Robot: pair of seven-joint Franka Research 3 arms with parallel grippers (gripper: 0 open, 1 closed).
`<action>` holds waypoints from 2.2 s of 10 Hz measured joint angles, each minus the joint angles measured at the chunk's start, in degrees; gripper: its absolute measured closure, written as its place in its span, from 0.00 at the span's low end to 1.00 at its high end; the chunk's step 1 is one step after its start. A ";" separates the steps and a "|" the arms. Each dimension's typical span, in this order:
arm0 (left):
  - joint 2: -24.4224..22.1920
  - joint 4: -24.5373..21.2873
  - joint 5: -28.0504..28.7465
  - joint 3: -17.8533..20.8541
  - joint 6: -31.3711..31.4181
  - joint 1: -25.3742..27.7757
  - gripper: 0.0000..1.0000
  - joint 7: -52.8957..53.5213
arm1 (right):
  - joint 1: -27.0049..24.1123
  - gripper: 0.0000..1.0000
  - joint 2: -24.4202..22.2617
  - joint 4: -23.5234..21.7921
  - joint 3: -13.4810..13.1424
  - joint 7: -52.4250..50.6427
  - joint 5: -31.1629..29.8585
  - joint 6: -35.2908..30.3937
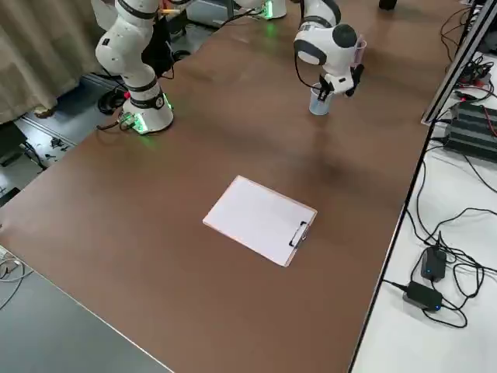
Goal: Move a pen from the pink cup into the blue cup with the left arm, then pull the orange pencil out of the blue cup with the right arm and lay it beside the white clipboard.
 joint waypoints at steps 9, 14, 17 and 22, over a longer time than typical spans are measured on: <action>0.16 1.39 0.01 0.22 -3.38 0.01 0.00 0.04 | 0.62 0.80 0.00 -0.38 -0.04 0.00 0.41 1.00; 0.50 1.87 0.01 0.22 -3.43 0.01 0.00 0.05 | 0.62 0.83 -0.08 -0.39 -0.03 0.00 1.42 1.36; 0.79 1.87 0.01 0.22 -2.97 0.01 0.00 0.04 | 0.61 0.83 -1.52 -0.14 -0.17 0.00 1.43 -1.12; 0.90 1.87 1.28 0.27 -2.02 -0.22 0.00 -3.43 | 0.53 0.83 -7.96 0.53 -2.48 -0.01 1.37 -7.36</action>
